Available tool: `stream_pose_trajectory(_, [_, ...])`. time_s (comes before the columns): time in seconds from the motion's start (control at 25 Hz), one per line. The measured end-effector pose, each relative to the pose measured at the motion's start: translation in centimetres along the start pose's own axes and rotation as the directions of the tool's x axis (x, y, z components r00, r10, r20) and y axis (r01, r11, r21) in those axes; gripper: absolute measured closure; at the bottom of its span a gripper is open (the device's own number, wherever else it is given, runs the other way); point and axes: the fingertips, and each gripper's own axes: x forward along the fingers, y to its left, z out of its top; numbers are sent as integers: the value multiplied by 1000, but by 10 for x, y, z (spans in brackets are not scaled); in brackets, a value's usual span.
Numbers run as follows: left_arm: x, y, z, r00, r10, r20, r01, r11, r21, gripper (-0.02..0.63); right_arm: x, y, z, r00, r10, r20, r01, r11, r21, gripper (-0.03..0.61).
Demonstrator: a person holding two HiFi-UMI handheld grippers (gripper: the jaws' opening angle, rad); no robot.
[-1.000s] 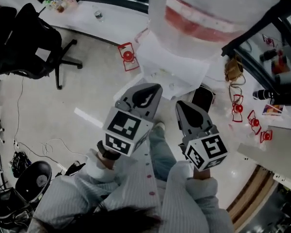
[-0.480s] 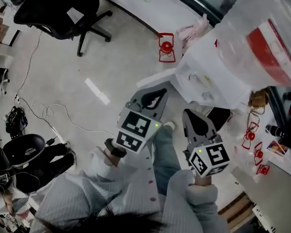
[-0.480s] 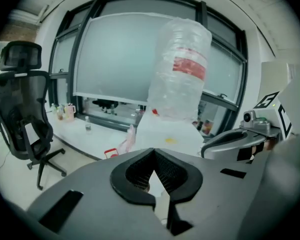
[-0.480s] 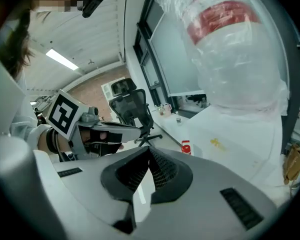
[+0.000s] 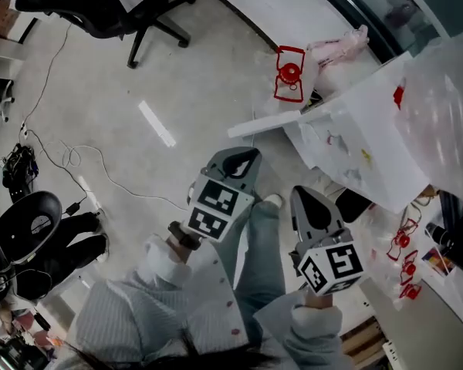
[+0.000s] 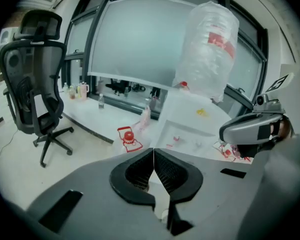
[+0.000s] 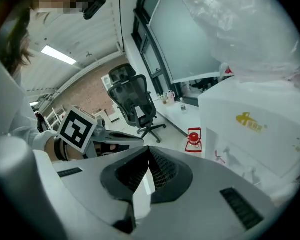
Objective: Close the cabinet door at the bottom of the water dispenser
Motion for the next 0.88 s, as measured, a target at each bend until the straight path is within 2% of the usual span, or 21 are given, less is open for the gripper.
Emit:
stream_pose_trajectory(0.24, [37,27,-48,999,-8,-52,5,998,-58,601,42,-9,-26,997,39,-60,-40,999,-16,565])
stream_pose_trajectory(0.56, [77,71,-101,996,23,-88,-33,993,-115,600,97,-23,-70,990,69,-126,-69,998,2,565])
stream_pose_trajectory(0.88, [112,103,-153,988,21,-156,-44,988,-145,545,154,-40,-108,980,68,-186,-68,998,8,565])
